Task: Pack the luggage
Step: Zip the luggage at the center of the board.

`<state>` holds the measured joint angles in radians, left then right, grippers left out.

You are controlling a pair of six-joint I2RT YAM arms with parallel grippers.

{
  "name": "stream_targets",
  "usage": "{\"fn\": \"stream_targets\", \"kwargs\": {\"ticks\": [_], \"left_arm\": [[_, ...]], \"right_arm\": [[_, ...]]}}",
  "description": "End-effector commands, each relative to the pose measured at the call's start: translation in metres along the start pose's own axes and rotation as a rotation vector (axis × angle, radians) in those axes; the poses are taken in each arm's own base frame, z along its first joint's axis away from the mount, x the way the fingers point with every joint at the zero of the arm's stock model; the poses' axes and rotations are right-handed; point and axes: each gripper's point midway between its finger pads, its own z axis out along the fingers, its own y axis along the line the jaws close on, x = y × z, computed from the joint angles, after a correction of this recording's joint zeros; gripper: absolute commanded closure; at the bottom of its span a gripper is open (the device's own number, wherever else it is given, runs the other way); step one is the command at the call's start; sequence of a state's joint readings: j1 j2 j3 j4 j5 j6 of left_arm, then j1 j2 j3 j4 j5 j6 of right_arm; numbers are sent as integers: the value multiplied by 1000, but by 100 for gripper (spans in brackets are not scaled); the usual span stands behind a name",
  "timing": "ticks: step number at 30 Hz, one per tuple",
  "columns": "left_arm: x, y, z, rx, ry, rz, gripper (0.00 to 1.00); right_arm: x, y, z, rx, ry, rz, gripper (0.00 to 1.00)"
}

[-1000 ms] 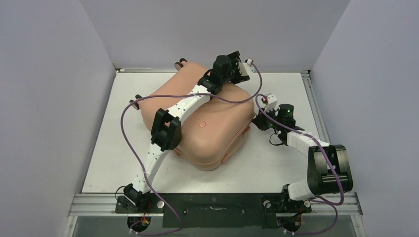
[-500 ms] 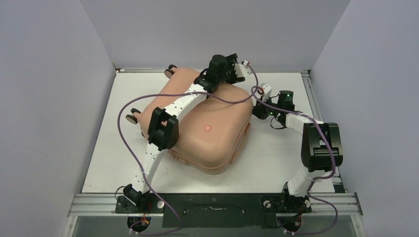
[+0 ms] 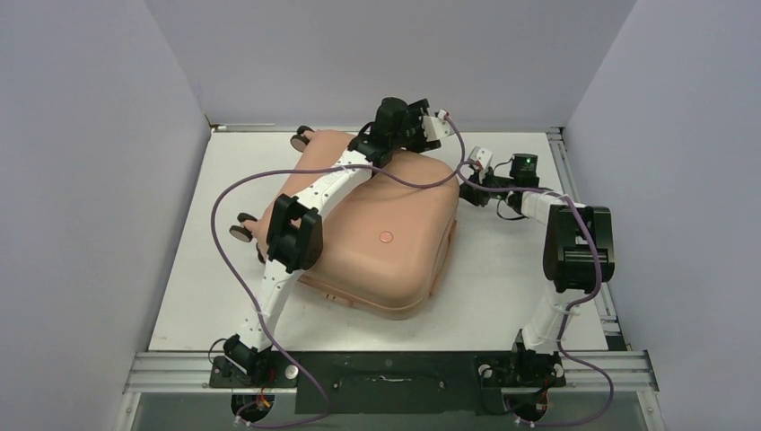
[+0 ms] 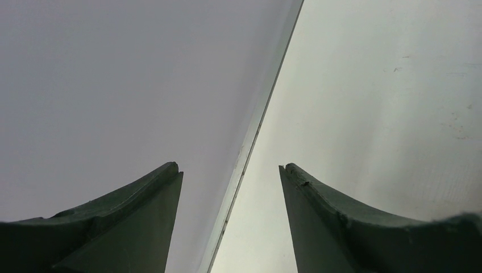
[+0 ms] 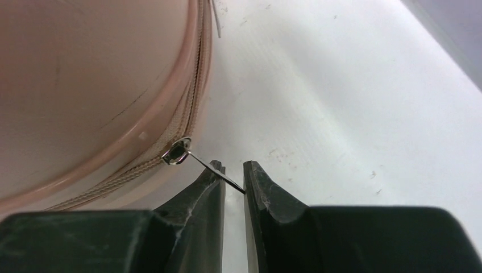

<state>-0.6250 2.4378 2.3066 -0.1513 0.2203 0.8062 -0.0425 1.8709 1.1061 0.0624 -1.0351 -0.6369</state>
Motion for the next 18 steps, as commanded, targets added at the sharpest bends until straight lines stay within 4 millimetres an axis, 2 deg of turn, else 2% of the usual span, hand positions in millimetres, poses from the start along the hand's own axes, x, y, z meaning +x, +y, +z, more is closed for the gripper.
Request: {"fn": "stream_targets", "kwargs": {"ticks": [1,6,10,14,18], "left_arm": [[18,-105,-21,381,113,-147,34],[17,-104,-22,382,113,-147,35],[17,-102,-24,374,117,-152,35],[14,-107,-29,410,107,-150,35],[11,-111,-32,444,95,-154,37]], "right_arm": [[-58,-100,-25,311,-58,-342,84],[-70,-98,-11,331,-53,-374,82],[-67,-88,-9,301,-46,-389,83],[-60,-75,-5,266,-3,-511,87],[-80,-66,13,244,-64,-512,86]]}}
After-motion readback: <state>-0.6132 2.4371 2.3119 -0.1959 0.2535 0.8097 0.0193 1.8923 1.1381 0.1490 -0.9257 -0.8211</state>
